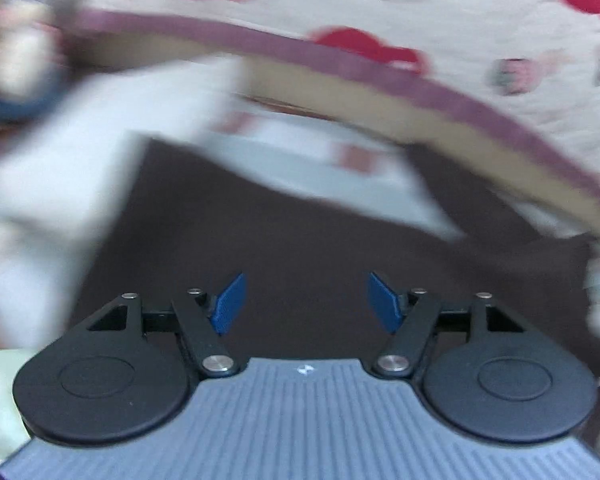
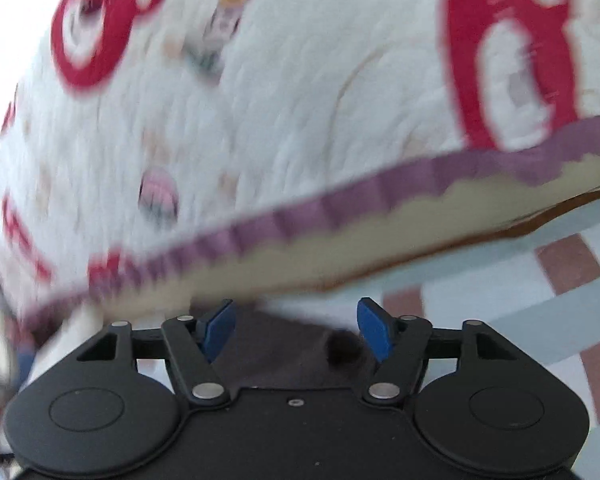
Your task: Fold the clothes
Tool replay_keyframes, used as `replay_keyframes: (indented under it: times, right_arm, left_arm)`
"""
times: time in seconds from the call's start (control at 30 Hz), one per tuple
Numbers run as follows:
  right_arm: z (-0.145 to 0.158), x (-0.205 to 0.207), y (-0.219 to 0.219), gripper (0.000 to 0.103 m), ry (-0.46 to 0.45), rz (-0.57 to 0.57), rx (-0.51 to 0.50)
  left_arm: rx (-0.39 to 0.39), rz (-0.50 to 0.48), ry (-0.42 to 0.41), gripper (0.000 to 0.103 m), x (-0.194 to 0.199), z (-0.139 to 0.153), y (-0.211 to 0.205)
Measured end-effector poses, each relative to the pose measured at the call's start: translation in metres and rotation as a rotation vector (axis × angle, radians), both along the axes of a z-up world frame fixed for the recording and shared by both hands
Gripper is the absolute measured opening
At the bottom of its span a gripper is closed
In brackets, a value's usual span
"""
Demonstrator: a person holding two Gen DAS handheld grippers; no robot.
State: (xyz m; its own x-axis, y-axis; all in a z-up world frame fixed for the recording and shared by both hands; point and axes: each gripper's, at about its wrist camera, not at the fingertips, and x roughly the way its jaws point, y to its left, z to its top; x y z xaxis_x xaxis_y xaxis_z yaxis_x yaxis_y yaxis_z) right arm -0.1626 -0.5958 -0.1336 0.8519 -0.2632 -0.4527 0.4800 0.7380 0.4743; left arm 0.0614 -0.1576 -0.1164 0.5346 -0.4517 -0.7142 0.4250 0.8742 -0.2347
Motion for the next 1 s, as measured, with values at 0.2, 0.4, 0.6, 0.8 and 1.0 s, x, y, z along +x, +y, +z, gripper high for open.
replay_keyframes:
  times: [0.2,0.4,0.6,0.8,1.0]
  right_arm:
    - [-0.034,0.002,-0.003,0.073,0.129,0.166,-0.089]
    - [-0.065,0.014,-0.019,0.073,0.173,0.193,0.038]
    - [-0.077,0.021,-0.023,0.074,0.192,0.228,0.076]
    - [-0.080,0.021,-0.034,0.076,0.142,0.243,0.179]
    - [-0.079,0.016,-0.044,0.075,0.133,0.213,0.194]
  left_arm:
    - [-0.073,-0.064,0.127,0.067,0.068,-0.050,-0.113]
    - [-0.035,-0.116,0.174,0.069,0.113,-0.069,-0.208]
    - [-0.043,-0.101,0.256,0.078,0.138,-0.097,-0.248]
    - [-0.066,-0.138,0.043,0.064,0.122,-0.107,-0.255]
    - [0.098,-0.047,-0.372,0.015,0.070,-0.035,-0.212]
